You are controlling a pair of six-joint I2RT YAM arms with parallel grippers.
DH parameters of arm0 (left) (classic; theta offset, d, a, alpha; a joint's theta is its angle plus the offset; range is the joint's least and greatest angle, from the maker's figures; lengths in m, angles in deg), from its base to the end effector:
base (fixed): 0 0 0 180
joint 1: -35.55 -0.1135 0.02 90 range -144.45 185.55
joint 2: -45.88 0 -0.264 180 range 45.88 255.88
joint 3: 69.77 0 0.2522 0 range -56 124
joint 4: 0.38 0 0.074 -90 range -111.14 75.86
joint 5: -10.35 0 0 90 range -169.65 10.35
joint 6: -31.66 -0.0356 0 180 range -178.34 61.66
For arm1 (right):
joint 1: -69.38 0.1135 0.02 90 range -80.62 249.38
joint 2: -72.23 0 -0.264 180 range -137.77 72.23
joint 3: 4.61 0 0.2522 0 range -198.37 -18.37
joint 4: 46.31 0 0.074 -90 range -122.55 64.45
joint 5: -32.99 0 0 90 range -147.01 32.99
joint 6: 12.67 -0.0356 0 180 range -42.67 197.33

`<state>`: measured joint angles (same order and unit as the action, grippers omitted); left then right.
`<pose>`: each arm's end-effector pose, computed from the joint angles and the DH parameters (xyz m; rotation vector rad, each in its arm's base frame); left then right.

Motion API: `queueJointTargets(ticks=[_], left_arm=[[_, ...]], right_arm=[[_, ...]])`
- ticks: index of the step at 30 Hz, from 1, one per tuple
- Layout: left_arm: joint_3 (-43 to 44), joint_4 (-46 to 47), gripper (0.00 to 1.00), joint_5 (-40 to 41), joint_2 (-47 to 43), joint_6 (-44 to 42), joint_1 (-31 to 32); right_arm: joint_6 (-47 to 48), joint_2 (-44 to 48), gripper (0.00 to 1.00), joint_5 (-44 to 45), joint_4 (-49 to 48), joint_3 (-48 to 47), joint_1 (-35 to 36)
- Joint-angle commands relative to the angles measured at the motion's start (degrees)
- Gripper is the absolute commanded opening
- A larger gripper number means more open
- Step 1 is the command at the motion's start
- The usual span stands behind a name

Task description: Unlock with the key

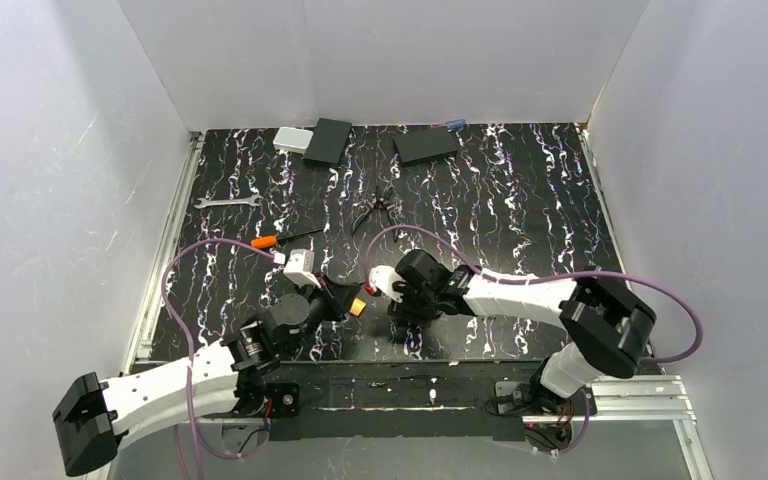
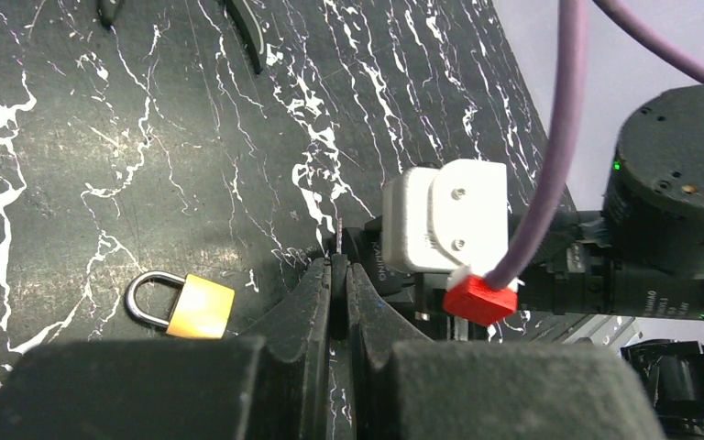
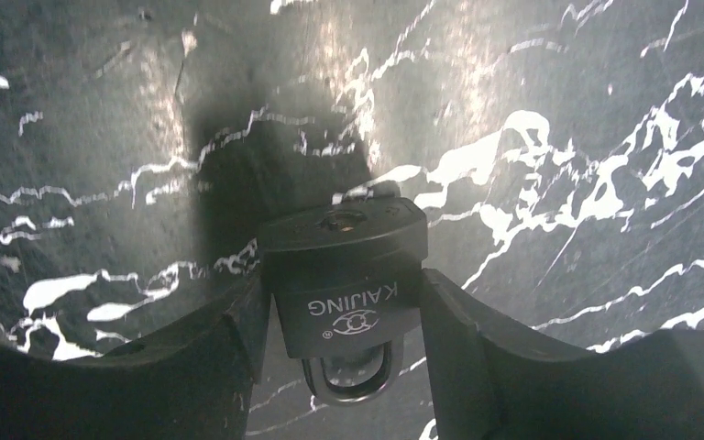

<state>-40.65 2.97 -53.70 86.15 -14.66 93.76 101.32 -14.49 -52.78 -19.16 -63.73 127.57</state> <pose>0.1033 -0.1372 0.2210 -0.1276 1.7797 -0.9310 0.1559 0.2464 0.1708 -1.6396 1.9253 0.1470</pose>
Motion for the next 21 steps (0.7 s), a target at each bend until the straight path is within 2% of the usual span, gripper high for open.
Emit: queueJointTargets(ticks=[1,3,7,12,15,19,21], left_arm=[[-1.0,-1.6,0.0,1.4,-2.5,-0.6,-0.4],[-0.9,-2.6,0.0,1.0,-3.6,-1.2,-0.5],[1.4,-8.4,0.0,-1.7,-7.8,-5.1,-0.6],[7.7,-22.8,0.0,-3.5,-14.8,-8.6,-0.8],[12.2,-31.7,0.0,-5.8,-18.3,-10.7,-0.9],[16.7,-39.4,0.0,-9.9,-23.3,-12.8,-0.9],[18.9,-42.7,0.0,-11.0,-25.1,-13.3,-0.9]], right_arm=[[-1.5,-5.8,0.17,-5.8,2.8,-1.2,0.1],[-2.2,-4.4,0.12,-6.6,3.0,-2.3,0.1],[-2.7,2.7,0.09,-10.0,3.8,-4.6,0.1],[-3.3,11.5,0.07,-21.4,5.2,-6.1,0.1],[-6.1,14.6,0.01,-25.8,5.4,-6.3,0.1],[-9.8,23.3,0.01,-28.7,-4.1,-0.4,1.4],[-8.7,30.4,0.01,-20.6,-15.1,6.7,4.2]])
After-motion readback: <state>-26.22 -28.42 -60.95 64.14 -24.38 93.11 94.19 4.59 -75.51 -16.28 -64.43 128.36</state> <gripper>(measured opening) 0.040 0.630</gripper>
